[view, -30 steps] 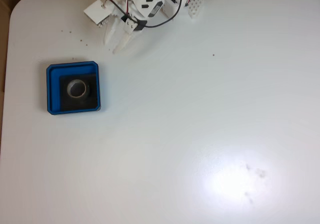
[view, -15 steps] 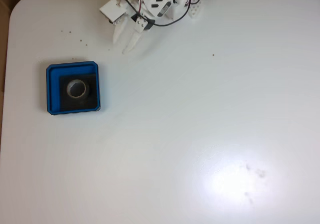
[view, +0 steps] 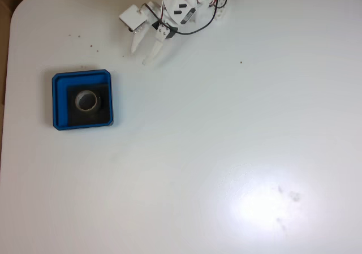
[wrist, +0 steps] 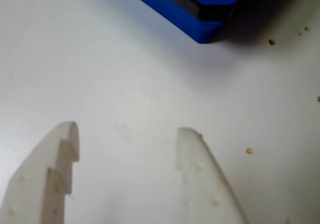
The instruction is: Pick the black tape roll and drop it in the blue box
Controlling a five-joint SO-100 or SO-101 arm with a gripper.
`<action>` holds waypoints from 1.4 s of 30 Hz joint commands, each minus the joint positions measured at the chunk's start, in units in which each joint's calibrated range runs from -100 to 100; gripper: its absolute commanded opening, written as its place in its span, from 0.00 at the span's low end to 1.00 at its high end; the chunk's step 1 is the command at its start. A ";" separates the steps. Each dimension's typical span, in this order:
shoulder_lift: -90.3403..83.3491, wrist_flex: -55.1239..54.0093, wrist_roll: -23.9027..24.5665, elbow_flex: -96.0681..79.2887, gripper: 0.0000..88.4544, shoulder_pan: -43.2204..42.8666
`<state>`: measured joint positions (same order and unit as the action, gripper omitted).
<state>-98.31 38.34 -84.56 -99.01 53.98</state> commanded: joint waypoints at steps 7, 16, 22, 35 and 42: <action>-0.69 -0.55 -0.46 -0.81 0.19 -27.75; -0.69 -0.55 -0.46 -0.81 0.09 -48.27; -0.69 -0.55 -0.37 -0.81 0.00 -55.40; -0.69 -0.55 -0.29 -0.81 0.01 -55.79; -0.69 -0.55 -0.29 -0.81 0.01 -55.60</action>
<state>-98.31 38.34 -84.81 -99.01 -1.53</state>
